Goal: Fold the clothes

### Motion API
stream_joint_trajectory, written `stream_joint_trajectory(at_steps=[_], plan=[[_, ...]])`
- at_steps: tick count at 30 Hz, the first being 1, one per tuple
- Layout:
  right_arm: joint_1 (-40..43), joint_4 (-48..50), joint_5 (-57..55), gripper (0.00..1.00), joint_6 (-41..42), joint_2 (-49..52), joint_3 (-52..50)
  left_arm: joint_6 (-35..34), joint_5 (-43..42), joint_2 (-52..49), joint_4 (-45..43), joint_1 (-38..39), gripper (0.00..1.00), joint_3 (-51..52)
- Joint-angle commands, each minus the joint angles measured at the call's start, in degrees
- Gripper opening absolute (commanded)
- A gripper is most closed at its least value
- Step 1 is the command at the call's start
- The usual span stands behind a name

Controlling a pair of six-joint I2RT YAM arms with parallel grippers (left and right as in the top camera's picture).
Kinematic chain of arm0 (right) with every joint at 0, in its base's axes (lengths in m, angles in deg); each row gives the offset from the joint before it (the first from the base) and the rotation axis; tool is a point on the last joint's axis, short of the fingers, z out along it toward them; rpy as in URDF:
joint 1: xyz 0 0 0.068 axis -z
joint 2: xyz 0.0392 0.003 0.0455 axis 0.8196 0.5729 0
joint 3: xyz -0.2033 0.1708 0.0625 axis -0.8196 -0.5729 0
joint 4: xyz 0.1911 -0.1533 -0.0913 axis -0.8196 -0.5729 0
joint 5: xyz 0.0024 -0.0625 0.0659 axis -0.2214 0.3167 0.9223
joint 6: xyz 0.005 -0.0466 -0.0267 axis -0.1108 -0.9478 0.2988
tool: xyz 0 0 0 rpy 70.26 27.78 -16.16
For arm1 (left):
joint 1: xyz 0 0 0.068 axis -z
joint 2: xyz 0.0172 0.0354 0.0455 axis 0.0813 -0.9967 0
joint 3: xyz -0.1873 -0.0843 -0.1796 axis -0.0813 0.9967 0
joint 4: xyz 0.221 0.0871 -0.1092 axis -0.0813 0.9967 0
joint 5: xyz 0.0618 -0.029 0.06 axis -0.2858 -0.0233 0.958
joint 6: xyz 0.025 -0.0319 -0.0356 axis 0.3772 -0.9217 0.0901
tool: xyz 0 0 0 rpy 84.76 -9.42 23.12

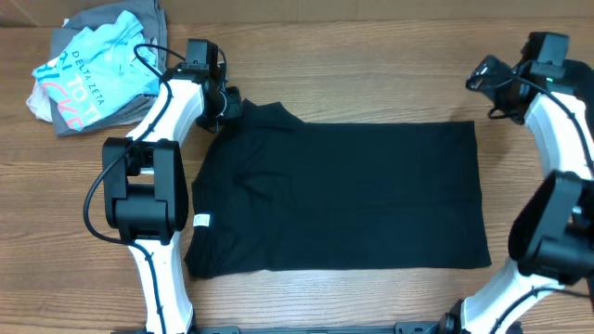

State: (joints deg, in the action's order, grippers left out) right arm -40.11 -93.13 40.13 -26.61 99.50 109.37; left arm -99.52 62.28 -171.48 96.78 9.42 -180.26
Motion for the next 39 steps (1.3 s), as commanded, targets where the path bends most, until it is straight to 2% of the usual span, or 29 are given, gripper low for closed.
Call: stream_joint_trajectory(at_steps=[1,5,12,26,31,34,35,36,39], plan=[[-0.24,-1.01,-2.47,1.00,-3.78,3.41,1.25,0.50,-0.70,-0.94,0.42,-0.13,0.05,-1.55],[-1.09,-1.51,-4.31,1.00,-4.35,5.66,1.25,0.50,-0.70,-0.94,0.61,-0.11,0.04,-1.55],[-2.78,-2.80,-6.34,0.93,-4.55,7.63,1.22,0.52,-0.70,-0.94,0.74,-0.13,0.05,-1.53],[-3.32,-3.23,-8.79,0.86,-4.57,13.88,1.22,0.57,-0.68,-0.94,1.51,-0.24,0.06,-1.53],[-3.32,-3.04,-8.92,0.79,-4.52,14.10,1.22,0.55,-0.66,-0.94,1.51,-0.24,0.06,-1.53],[-3.32,-3.67,-8.83,0.70,-4.24,14.10,1.25,0.55,-0.66,-0.94,1.51,-0.24,0.07,-1.55],[-3.34,-3.91,-8.81,0.53,-3.85,14.10,1.25,0.52,-0.68,-0.94,1.51,-0.24,0.06,-1.55],[-3.37,-4.17,-8.90,0.47,-2.95,14.10,1.25,0.52,-0.68,-0.94,1.51,-0.24,0.07,-1.53],[-3.37,-5.01,-8.87,0.48,-1.22,14.10,1.25,0.55,-0.63,-0.94,1.70,-0.24,0.08,-1.53]])
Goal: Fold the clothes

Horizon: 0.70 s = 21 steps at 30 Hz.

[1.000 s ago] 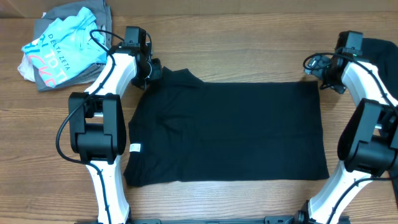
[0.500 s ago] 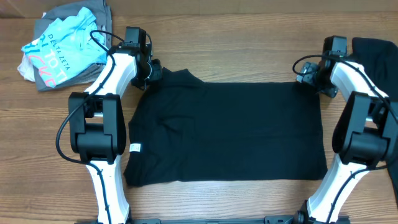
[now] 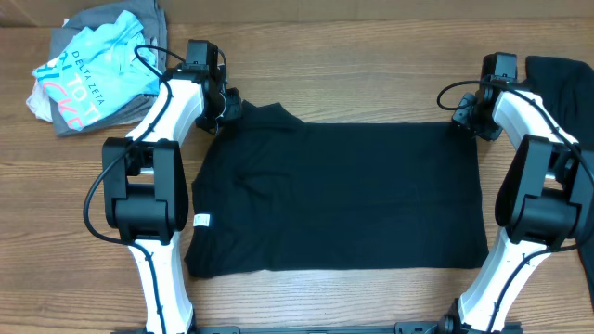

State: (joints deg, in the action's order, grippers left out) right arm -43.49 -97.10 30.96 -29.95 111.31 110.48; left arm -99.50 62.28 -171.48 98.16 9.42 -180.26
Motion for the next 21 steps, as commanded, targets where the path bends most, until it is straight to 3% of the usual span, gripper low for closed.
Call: stream_joint_trajectory(at_steps=[1,10,21], plan=[[0.02,-1.27,0.48,0.48,2.12,2.29,0.13,0.52,-0.66,-0.94,0.42,-0.24,0.08,-1.55],[0.02,-3.54,0.72,0.58,5.31,2.29,0.28,0.55,-0.44,-0.94,0.94,-0.28,0.09,-1.55],[0.02,-9.18,7.48,0.57,5.57,2.29,5.38,0.55,-0.46,-0.94,0.98,-0.28,0.09,-1.53]])
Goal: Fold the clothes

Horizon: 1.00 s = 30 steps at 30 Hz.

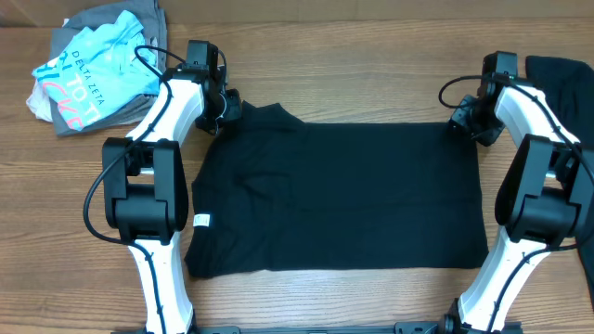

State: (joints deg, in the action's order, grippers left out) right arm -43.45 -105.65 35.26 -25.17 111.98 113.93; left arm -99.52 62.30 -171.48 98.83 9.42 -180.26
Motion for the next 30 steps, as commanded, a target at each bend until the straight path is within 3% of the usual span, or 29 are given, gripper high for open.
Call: stream_joint_trajectory(at_steps=[1,11,20,30], plan=[[-0.02,-0.83,3.15,0.55,0.76,1.62,1.92,0.57,-0.48,-0.94,0.31,-0.28,0.09,-1.53],[-0.02,-0.83,1.88,0.34,1.75,1.62,1.92,0.52,-0.44,-0.94,0.28,-0.33,0.07,-1.53],[0.04,-1.11,-0.44,0.04,5.05,1.46,3.98,-0.04,1.27,-0.63,-0.09,-0.33,0.04,-2.43],[0.04,-6.80,-7.91,0.04,8.31,-0.22,6.64,0.13,2.47,3.58,6.40,-0.33,0.04,-4.87]])
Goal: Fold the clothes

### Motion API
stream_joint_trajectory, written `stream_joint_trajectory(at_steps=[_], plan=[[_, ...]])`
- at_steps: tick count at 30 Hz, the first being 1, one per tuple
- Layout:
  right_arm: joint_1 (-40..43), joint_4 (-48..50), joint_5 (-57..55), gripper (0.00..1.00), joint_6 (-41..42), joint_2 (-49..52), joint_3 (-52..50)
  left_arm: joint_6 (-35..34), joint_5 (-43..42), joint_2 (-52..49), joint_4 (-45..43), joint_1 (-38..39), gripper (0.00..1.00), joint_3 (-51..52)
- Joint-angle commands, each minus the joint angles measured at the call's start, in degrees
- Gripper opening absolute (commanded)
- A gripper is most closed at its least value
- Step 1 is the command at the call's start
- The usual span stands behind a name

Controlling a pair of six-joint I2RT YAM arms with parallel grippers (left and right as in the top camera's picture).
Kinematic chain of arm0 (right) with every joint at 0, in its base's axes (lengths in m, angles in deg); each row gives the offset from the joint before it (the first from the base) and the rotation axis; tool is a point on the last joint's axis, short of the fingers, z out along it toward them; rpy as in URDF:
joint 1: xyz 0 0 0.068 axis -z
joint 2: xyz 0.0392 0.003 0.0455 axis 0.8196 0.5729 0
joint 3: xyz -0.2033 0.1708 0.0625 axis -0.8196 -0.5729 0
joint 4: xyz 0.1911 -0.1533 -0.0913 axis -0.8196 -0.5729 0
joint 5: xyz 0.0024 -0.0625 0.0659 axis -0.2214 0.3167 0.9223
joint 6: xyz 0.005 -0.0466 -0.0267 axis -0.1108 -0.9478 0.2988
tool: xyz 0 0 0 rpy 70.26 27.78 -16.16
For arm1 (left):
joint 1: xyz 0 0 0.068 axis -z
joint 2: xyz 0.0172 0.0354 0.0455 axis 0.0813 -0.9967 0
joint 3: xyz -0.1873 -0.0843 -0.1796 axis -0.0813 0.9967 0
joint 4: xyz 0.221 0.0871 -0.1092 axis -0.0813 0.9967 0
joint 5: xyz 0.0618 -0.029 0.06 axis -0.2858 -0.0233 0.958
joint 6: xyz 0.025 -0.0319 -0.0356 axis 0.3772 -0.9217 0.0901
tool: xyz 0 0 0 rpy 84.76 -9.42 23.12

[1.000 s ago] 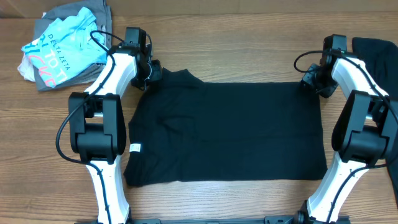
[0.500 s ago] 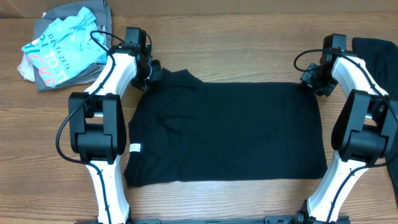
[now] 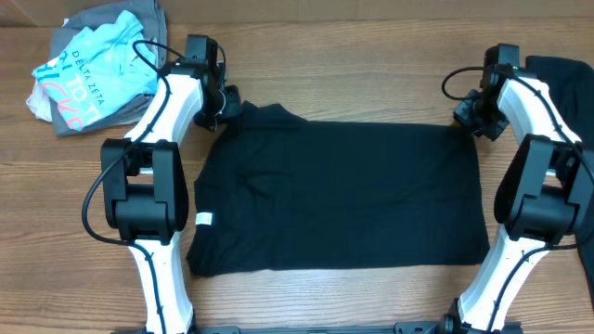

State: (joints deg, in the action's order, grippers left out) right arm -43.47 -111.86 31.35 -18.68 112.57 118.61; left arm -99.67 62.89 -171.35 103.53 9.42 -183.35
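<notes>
A black shirt (image 3: pixel 339 195) lies spread flat across the middle of the table, with a small white tag (image 3: pixel 203 219) at its left edge. My left gripper (image 3: pixel 228 105) sits at the shirt's far left corner by the collar, its dark fingers pressed into the cloth and seemingly shut on it. At the far right corner my right gripper (image 3: pixel 467 121) also looks shut on the hem. Against the black fabric the fingertips of both are hard to make out.
A heap of clothes (image 3: pixel 93 63) in grey, light blue and white lies at the far left corner. Another black garment (image 3: pixel 562 79) rests at the far right edge behind my right arm. Both arm bases stand at the near edge.
My right wrist has shifted slightly to the right and away at the shirt's far right corner. The shirt's left edge and tag have crept a little to the right. The left gripper has barely moved.
At first my left gripper was at the shirt's far left corner and my right arm was off the cloth near the far right edge. Then the right gripper was down at the far right corner, where it has stayed, and the shirt has now shifted slightly.
</notes>
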Motion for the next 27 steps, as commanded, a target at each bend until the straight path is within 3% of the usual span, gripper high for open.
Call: stream_joint_trajectory(at_steps=[1,8,16,27], plan=[[0.07,-1.22,-4.00,0.04,2.97,-0.92,1.99,0.26,2.43,4.55,3.72,-0.35,0.04,-1.79],[0.07,-4.74,-4.02,0.04,5.44,-1.05,2.12,0.20,4.74,7.02,12.41,-0.35,0.04,-1.81],[1.07,-11.26,-3.98,0.04,13.81,-5.70,2.16,0.20,4.24,10.54,19.87,-0.33,0.04,-1.84],[1.42,-17.90,-3.98,0.04,14.91,-10.88,2.16,0.28,4.35,13.86,31.98,0.57,0.04,-1.84]])
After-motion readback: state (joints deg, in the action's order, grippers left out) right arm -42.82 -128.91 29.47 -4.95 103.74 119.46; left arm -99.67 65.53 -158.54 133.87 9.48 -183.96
